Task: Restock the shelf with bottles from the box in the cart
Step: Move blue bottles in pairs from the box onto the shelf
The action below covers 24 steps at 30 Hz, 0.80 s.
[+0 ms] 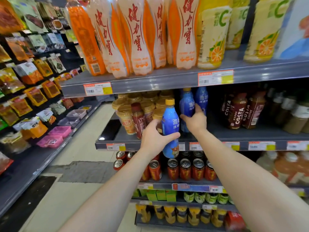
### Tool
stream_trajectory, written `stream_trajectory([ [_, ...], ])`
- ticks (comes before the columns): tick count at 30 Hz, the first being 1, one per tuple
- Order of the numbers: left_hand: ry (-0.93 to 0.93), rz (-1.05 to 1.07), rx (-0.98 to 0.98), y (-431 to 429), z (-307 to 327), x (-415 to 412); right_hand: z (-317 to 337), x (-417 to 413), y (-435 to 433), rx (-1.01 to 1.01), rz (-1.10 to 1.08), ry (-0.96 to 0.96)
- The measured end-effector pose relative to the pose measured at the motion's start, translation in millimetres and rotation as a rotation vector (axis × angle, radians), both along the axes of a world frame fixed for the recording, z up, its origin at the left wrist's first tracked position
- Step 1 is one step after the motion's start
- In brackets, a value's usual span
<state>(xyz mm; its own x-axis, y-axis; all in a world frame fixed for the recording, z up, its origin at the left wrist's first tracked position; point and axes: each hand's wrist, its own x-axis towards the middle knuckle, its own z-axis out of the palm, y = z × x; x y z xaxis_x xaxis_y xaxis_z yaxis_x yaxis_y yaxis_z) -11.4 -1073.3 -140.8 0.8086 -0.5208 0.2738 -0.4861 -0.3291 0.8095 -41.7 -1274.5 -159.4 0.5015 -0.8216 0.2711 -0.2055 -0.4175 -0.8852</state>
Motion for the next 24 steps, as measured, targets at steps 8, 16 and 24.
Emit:
stream_trajectory([
  [8, -0.012, -0.048, -0.024, -3, -7, -2, 8, 7, -13, 0.018, -0.018, 0.158],
  [16, 0.037, -0.098, -0.042, -26, 3, -20, 9, -33, -9, 0.252, 0.101, 0.079],
  [24, 0.068, -0.182, -0.055, -74, 9, -26, 26, -99, -34, 0.448, 0.725, 0.008],
])
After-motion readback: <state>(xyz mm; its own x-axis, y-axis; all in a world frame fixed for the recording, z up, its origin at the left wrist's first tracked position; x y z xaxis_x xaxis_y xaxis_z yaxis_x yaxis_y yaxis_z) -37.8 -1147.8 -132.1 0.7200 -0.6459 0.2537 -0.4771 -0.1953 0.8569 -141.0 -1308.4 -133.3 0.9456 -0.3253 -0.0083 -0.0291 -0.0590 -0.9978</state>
